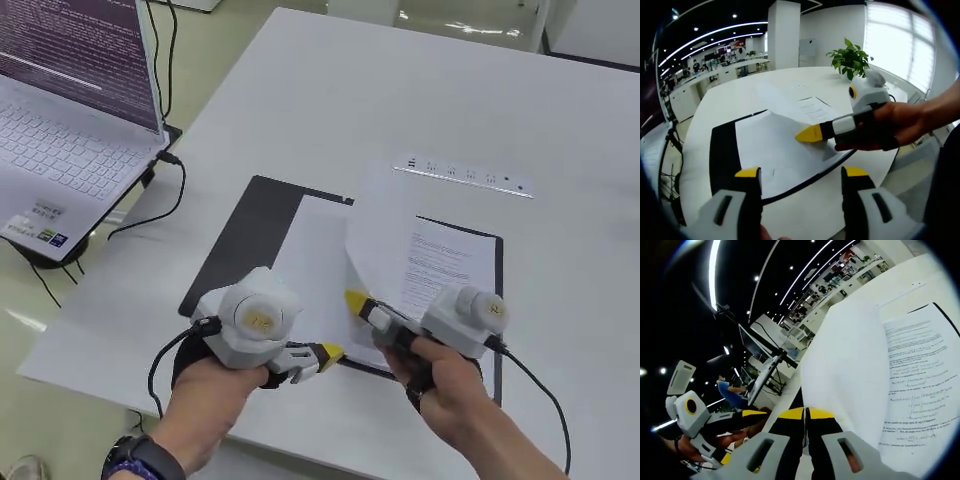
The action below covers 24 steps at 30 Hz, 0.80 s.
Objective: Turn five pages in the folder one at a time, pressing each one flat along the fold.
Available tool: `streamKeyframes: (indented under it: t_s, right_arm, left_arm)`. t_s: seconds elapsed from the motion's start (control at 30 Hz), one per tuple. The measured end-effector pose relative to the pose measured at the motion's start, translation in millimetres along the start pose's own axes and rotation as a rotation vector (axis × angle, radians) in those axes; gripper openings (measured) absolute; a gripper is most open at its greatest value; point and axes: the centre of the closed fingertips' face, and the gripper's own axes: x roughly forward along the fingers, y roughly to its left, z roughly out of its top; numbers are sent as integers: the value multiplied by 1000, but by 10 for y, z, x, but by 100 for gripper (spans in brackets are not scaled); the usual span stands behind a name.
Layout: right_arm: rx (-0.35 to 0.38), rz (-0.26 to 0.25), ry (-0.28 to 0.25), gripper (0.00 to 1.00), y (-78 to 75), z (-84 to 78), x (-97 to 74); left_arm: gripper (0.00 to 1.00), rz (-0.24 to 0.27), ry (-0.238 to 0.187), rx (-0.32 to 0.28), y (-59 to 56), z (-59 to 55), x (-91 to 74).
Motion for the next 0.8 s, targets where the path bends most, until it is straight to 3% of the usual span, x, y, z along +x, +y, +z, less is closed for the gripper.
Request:
streamKeyframes:
  t_s: [0.4,0.8]
  right_arm:
    - [6,17,29,0,46,-90,157]
    - [19,26,68,0,80,-222,315]
  left_arm:
    - [65,15,11,-17,107,-74,-53]
    - [66,8,-5,-50,119,-87,-63]
